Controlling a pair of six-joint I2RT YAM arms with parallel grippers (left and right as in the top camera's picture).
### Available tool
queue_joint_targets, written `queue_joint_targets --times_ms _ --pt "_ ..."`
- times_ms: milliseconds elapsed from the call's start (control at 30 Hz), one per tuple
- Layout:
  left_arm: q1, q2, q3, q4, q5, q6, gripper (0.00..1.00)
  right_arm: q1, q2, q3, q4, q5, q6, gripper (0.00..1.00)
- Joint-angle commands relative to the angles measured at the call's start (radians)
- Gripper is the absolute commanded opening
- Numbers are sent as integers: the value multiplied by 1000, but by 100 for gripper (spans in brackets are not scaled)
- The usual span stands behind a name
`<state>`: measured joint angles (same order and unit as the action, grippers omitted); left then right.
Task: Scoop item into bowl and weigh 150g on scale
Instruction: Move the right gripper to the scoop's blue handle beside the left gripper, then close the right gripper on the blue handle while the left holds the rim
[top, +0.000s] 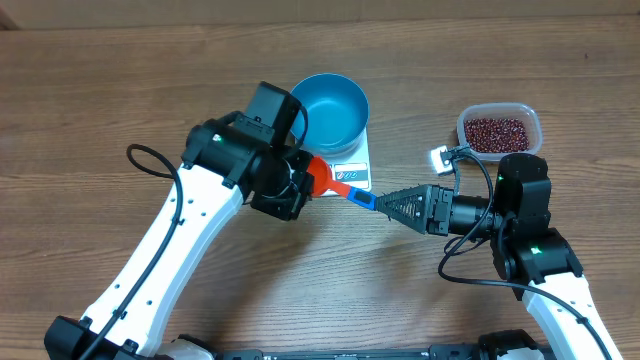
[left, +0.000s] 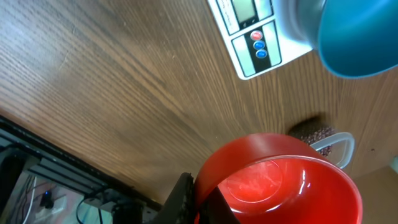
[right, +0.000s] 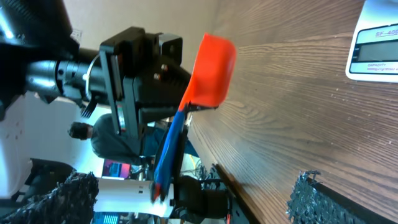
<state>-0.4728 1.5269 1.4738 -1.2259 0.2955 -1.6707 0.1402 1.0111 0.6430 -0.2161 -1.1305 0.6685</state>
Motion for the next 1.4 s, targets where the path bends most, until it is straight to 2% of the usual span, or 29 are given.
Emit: queue_joint_targets --times_ms 0,67,267,567,967,1033,1100,1267,1367 --pt "-29 -16 20 5 -29 -60 4 7 0 16 12 23 42 100" --pt "-53 -16 20 6 -41 -96 4 7 0 16 26 23 124 100" --pt "-96 -16 20 50 -48 -118 4 7 0 16 64 13 196 100" --pt "-144 -16 20 80 -123 -161 4 25 0 16 67 10 204 100" --pt "-144 -16 20 76 -72 -256 4 51 0 16 126 64 199 97" --pt "-144 -16 20 75 -60 -261 4 51 0 16 126 64 199 95" --pt "-145 -16 20 75 -58 -264 4 51 0 16 126 65 199 87" --pt "-145 -16 20 75 -58 -272 5 51 0 16 126 65 198 74" --pt "-145 -16 20 75 -58 -271 4 51 0 16 126 65 198 62"
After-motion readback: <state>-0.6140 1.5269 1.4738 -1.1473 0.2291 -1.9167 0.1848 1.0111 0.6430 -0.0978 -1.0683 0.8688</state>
